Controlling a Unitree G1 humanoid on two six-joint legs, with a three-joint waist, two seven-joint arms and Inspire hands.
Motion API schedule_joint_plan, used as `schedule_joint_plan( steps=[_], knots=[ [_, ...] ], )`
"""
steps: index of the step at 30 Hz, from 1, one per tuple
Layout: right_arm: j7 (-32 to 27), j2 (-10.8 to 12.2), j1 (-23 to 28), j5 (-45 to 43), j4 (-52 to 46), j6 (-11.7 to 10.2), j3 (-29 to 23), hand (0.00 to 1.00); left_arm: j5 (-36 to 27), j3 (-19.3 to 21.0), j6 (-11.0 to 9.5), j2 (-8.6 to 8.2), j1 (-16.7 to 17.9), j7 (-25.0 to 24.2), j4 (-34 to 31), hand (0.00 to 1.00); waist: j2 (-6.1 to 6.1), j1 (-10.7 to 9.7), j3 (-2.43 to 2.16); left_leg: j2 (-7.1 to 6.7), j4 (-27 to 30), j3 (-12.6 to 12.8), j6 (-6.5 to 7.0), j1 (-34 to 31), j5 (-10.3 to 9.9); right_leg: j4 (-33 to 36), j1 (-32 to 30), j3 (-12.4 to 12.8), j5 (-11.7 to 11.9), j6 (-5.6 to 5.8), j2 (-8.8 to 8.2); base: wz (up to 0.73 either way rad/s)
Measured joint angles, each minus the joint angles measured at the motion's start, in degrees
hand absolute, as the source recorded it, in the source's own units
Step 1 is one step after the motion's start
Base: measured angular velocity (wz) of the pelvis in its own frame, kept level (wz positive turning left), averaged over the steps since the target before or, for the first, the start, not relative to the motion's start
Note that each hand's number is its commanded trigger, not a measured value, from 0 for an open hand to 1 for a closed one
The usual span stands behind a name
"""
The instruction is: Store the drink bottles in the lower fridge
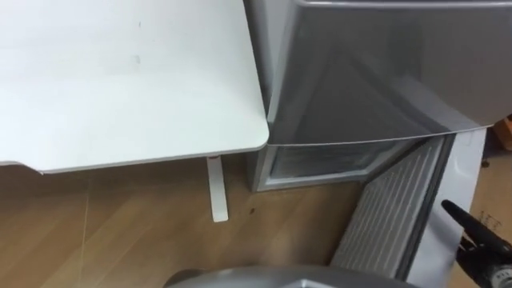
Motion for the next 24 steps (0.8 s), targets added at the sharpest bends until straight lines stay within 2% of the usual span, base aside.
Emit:
schedule_joint_plan(
  steps=[4,5,7,8,12,15,17,19,24],
  knots=[
    [3.8,2.0,0.16,3.61,-0.01,-0.01,2.01,0.0,-1.42,-1.15,-0.69,-0.3,-0.62,0.29,0.05,0.0,-0.12,0.86,0.05,-0.05,0.02,-0.05,0.0,0.16,0.0,-0.06,0.29,0.36,-0.06,0.07,0.11,0.0],
    [3.82,2.44,0.22,3.53,0.08,-0.76,2.3,0.0,-1.56,-1.93,-0.91,-0.46,-0.73,0.33,0.08,0.0,0.07,1.16,0.23,-0.15,-0.05,-0.05,0.02,0.48,-0.01,-0.05,0.47,0.13,-0.08,0.13,-0.08,0.0],
    [3.83,3.05,0.22,3.26,0.1,-1.49,2.98,0.0,-1.53,-2.75,-1.17,-0.53,-0.7,0.88,0.3,0.0,-0.32,1.18,0.33,-0.17,-0.16,-0.03,0.03,0.88,-0.02,-0.12,0.82,0.09,-0.06,0.16,-0.1,0.0],
    [3.83,3.75,0.21,3.1,0.12,-2.26,3.63,0.0,-1.58,-3.45,-1.5,-0.69,-0.9,1.25,0.71,0.0,-0.09,1.21,0.09,-0.1,-0.18,-0.08,0.03,0.88,-0.03,-0.16,0.91,0.08,-0.05,0.15,-0.02,0.0],
    [3.71,4.18,0.2,3.36,-0.26,-4.31,6.35,0.0,-1.92,-5.59,-1.86,-1.6,-1.27,1.51,1.17,0.0,-0.18,1.86,0.12,0.09,0.05,-0.13,-0.06,0.24,-0.17,-0.02,0.49,0.13,0.13,-0.02,0.1,-0.06],
    [2.37,4.37,0.23,3.85,-1.91,-5.63,9.81,0.0,-1.52,-7.86,-1.84,-2.22,-1.89,1.82,1.12,0.0,-0.01,3.47,0.22,0.39,0.06,0.07,-0.08,-0.42,-0.16,-0.12,0.06,0.74,1.05,-0.32,0.55,-0.24],
    [1.18,4.28,0.25,5.14,-2.81,-7.7,13.7,0.0,-1.45,-11.15,-1.85,-2.09,-2.02,1.78,1.08,0.0,0.28,4.89,0.42,0.67,0.12,-0.01,-0.14,-0.53,-0.33,-0.29,-0.22,0.36,1.75,-0.39,0.78,-0.28],
    [-0.81,4.74,0.99,5.32,-6.17,-9.07,15.94,0.0,-0.99,-12.36,-1.72,-2.17,-2.38,1.65,1.11,0.0,0.65,5.29,0.57,0.96,1.2,-0.49,-0.21,-1.2,-0.93,-0.32,-0.32,0.04,1.92,-0.46,0.99,-0.1],
    [-5.21,5.86,1.67,6.47,-9.11,-12.68,19.26,0.0,1.38,-14.4,-1.56,-2.25,-3.26,1.59,1.09,0.0,1.13,5.82,0.54,1.17,1.86,-0.34,-0.28,-1.59,-0.95,-0.94,-0.44,0.32,2.53,-0.66,1.26,-0.06]
  ],
)
